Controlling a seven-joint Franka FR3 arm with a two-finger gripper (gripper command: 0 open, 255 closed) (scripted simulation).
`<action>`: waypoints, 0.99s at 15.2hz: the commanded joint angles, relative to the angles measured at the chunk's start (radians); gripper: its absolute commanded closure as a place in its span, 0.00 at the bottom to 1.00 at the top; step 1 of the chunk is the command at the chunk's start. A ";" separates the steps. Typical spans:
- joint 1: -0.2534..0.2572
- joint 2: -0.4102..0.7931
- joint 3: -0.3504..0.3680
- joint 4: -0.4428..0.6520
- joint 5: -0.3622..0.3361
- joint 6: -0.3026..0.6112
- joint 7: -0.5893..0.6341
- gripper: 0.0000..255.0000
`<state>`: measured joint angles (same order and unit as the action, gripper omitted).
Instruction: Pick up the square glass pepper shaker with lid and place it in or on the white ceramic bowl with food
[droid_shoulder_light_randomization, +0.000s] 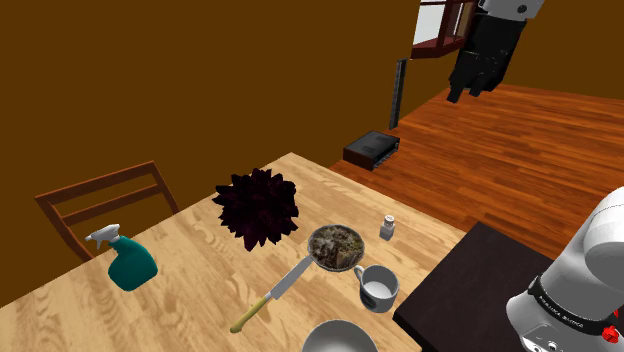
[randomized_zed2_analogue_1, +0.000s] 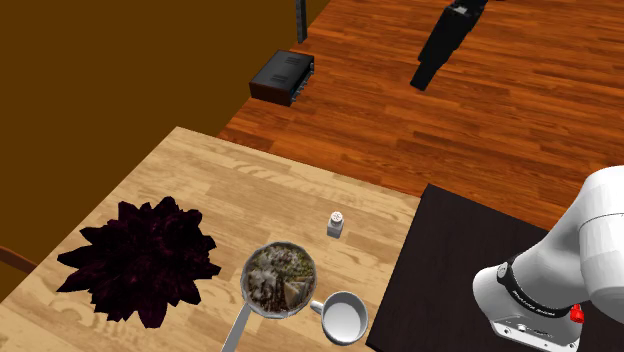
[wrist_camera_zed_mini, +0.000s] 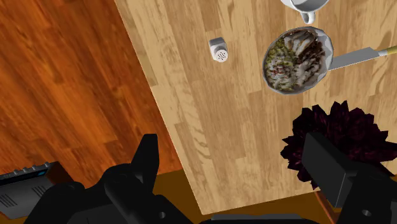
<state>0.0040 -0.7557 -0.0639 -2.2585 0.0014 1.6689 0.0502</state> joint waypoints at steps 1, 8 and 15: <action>0.000 0.000 0.000 0.000 0.000 0.000 0.000 0.00; 0.011 0.048 0.019 -0.193 0.002 0.225 0.007 0.00; 0.025 0.171 0.036 -0.332 0.004 0.470 0.015 0.00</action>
<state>0.0265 -0.6117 -0.0303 -2.5775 0.0045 2.0990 0.0635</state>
